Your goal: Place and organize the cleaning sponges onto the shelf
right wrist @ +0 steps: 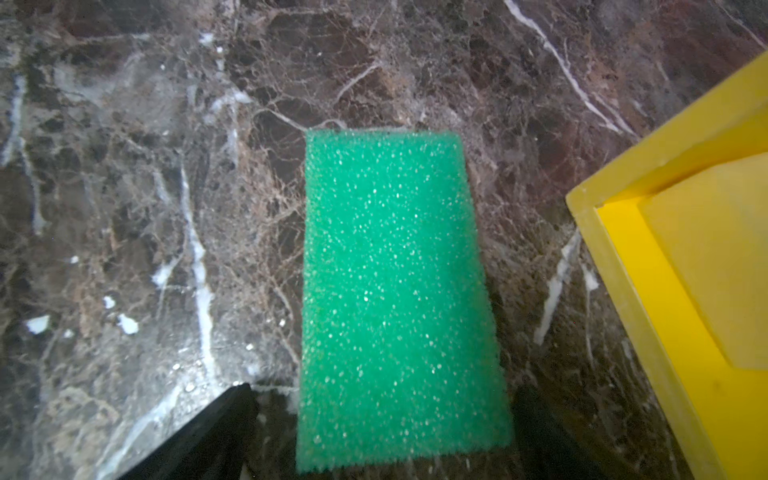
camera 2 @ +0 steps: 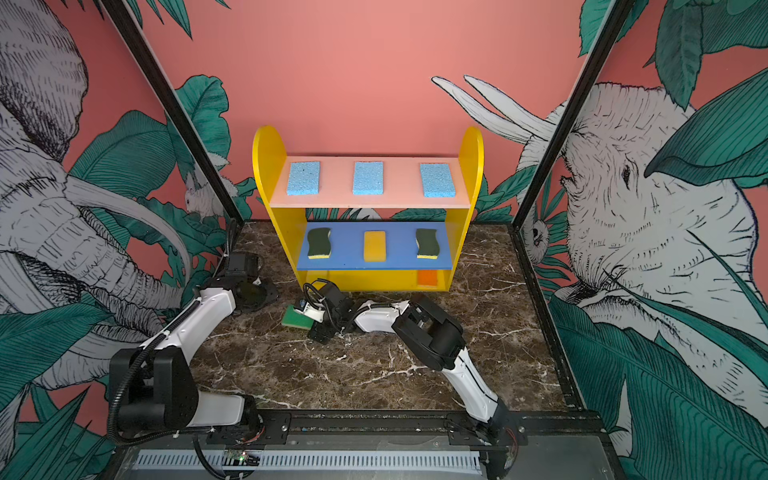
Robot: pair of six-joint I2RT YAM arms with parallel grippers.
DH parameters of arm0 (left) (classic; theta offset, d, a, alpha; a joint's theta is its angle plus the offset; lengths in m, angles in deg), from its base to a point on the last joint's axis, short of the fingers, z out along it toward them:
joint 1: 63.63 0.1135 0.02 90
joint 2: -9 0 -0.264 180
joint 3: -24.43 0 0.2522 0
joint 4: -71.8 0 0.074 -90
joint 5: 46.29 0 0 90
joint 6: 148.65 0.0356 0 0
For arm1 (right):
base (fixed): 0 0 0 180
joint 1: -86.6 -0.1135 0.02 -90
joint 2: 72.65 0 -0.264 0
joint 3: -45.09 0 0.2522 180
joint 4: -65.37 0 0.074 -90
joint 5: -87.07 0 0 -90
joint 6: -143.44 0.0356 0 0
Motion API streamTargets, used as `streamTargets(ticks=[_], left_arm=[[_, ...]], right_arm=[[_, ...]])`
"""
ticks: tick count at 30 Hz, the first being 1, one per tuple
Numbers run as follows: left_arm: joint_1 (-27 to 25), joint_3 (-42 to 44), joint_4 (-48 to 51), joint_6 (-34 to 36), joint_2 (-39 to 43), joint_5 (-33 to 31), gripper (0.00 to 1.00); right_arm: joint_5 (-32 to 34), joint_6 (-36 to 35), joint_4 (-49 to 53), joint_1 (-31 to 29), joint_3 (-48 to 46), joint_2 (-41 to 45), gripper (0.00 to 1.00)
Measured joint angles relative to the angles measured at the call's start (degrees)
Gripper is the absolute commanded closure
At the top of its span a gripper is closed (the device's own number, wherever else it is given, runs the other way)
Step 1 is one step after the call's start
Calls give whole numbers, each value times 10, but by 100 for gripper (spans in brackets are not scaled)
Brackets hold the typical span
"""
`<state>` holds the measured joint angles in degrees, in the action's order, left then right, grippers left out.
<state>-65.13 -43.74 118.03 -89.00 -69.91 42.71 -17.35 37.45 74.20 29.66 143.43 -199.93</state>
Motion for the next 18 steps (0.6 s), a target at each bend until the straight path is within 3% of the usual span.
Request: streamTargets(ticks=[9,18], left_arm=[[1,0,7,2,4,-4,69],[3,0,7,2,4,-5,69]], right_arm=[[-32,-23,24,-2,8,-3,11],[-21,-18,23,-11,10,-3,5]])
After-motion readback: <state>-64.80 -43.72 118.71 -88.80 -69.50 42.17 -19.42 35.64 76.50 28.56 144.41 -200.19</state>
